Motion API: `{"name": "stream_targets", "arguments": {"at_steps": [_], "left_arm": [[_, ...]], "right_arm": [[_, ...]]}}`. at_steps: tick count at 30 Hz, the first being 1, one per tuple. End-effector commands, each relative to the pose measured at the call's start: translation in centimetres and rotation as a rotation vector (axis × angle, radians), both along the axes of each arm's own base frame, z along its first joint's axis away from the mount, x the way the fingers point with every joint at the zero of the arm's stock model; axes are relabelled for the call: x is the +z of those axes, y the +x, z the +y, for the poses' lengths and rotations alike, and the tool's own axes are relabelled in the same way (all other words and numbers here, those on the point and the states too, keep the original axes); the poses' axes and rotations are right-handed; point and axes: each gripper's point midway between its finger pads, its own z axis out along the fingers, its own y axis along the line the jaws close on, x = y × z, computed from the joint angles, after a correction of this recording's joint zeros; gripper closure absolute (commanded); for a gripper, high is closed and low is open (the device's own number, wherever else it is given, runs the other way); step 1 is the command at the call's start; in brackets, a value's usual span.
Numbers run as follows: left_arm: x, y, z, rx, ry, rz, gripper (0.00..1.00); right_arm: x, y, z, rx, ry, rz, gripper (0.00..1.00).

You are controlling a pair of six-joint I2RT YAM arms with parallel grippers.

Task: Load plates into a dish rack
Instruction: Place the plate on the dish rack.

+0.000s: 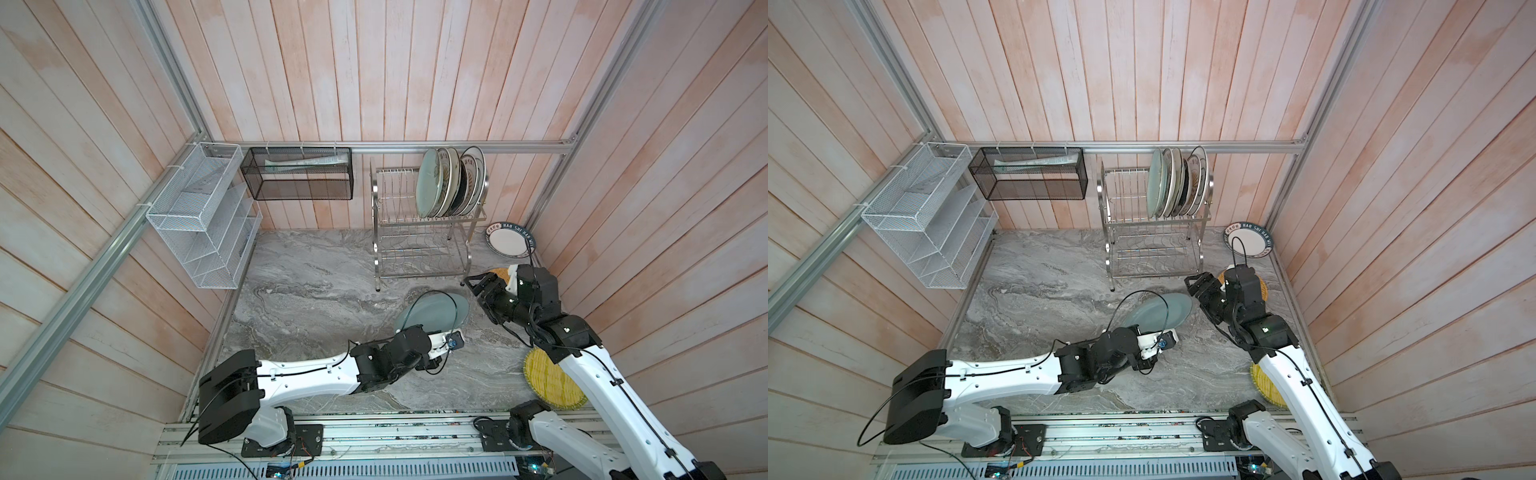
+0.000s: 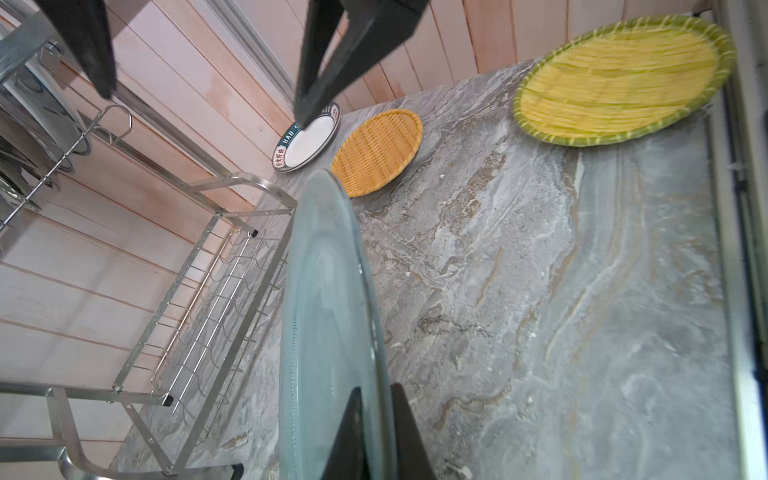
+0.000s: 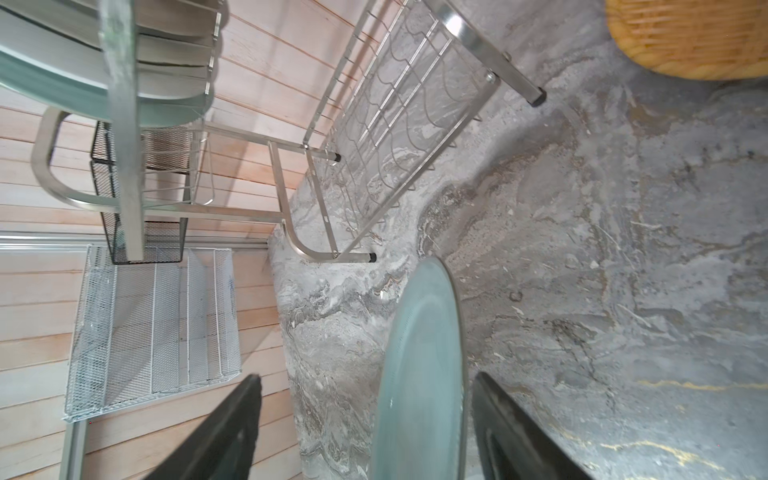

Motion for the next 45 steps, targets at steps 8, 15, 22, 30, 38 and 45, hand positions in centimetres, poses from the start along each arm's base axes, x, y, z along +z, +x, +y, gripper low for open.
{"name": "stream_targets", "arguments": {"at_steps": [8,15,22,30,38,45], "left_arm": [[17.8,-3.3,6.9,0.070,-0.646,0.219,1.00],[29.4,-2.7,11.8,0.132,-1.034,0.169,1.00],[37.1,1.0,11.7,0.221,-1.201,0.030,1.00],[39.1,11.7,9.7,0.304,-1.249,0.099,1.00],[38.9,20.0,7.3,0.335,-1.213,0.090,1.00],[37.8,24.5,5.6,0.402,-1.170,0.063,1.00]], "right_arm": [[4.7,0.4,-0.8,0.089,-0.223,-0.407,0.02],[4.3,-1.1,0.2,0.191,-0.274,-0.616,0.02],[1.5,-2.2,2.2,0.319,-0.266,-0.727,0.02],[1.2,-4.2,2.8,0.370,-0.251,-0.881,0.02],[0.8,-5.2,2.8,0.378,-0.233,-0.910,0.02],[1.3,-5.8,2.8,0.388,-0.222,-0.918,0.02]]}}
